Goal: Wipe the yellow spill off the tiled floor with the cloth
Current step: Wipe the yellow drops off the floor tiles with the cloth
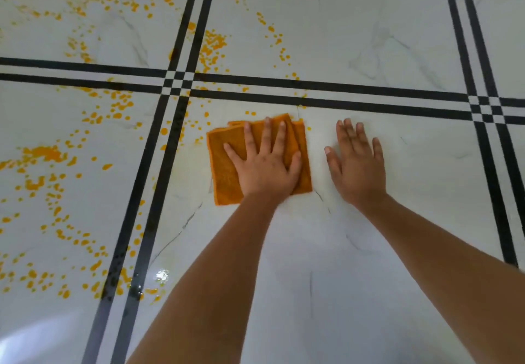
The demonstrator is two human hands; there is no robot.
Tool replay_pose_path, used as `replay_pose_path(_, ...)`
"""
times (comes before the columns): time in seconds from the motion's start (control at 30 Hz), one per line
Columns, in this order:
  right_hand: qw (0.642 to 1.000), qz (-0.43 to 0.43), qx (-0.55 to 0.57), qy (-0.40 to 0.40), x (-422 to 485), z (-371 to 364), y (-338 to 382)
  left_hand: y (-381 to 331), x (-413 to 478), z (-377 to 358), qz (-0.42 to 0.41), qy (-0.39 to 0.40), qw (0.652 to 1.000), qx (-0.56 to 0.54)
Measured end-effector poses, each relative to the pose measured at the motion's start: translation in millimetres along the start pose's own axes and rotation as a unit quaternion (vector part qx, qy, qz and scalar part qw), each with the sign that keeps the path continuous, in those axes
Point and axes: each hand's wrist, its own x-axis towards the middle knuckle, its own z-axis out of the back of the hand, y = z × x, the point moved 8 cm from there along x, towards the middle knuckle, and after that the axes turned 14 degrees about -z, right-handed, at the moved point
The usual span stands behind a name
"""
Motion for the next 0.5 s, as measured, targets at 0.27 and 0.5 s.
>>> replay_pose_path(0.27,0.999,0.038,-0.024,0.008,52,-4,-12,-6,41,3,0.014,-0.009,1.000,0.014)
replay_pose_path(0.5,0.999,0.044,-0.017,0.027,56,-4,-14,-13,49,0,0.017,0.007,1.000,0.024)
